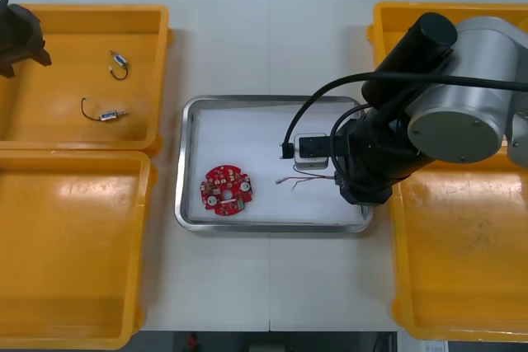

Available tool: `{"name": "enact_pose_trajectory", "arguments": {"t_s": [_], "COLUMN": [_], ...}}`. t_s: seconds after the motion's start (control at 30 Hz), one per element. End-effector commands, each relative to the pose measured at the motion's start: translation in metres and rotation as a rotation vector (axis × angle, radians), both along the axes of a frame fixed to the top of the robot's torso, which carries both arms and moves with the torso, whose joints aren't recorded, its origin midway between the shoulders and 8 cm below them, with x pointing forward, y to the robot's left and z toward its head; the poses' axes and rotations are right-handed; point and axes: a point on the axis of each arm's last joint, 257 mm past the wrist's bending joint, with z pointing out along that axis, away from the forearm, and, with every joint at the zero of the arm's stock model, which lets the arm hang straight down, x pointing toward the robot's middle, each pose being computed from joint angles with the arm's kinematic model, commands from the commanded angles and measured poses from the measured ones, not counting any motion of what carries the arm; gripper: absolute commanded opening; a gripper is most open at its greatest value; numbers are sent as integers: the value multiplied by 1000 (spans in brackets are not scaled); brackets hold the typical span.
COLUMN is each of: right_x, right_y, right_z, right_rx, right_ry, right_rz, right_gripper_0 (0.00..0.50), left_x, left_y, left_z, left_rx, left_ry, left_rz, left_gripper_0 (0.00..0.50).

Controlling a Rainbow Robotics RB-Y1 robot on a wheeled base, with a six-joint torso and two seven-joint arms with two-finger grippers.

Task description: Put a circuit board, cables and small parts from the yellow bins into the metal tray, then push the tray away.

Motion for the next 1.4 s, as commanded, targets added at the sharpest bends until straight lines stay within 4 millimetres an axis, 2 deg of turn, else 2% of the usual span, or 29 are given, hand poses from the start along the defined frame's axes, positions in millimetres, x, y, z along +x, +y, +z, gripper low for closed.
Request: {"name": "enact_pose_trajectory", "arguments": {"t_s": [0.03,0.3,0.53,0.57,0.63,0.7,0.73,0.77,0.83,1.0,1.1,1.4], "right_x": [5,10,10,10,8,7,7,7,7,13,18,22], "right_y": [23,28,30,30,30,31,31,31,30,28,22,-15], "right_z": [-9,-42,-52,-53,-55,-56,-56,-56,-55,-43,-26,39], "right_rx": [-11,-10,-9,-13,-15,-10,-10,-9,-7,16,24,77], "right_ry": [-42,-38,-34,-34,-30,-28,-28,-26,-25,-29,-29,39], "right_rz": [47,49,50,50,50,50,50,50,45,16,-14,-157], "right_gripper_0": [0,0,8,31,139,306,342,402,492,500,500,500], "left_x": [28,59,79,82,85,88,88,90,92,106,116,146], "left_y": [10,-2,-18,-22,-27,-31,-32,-34,-34,-31,-32,-33], "left_z": [31,39,41,40,36,33,31,29,26,23,24,18], "left_rx": [115,157,184,192,200,218,222,226,234,219,213,316], "left_ry": [-133,-254,-328,-335,-341,-348,-347,-347,-350,-379,-400,-465], "left_rz": [-13,-50,-92,-106,-120,-133,-137,-141,-147,-145,-146,-176], "left_gripper_0": [500,500,500,500,500,500,500,500,500,500,500,500]}}
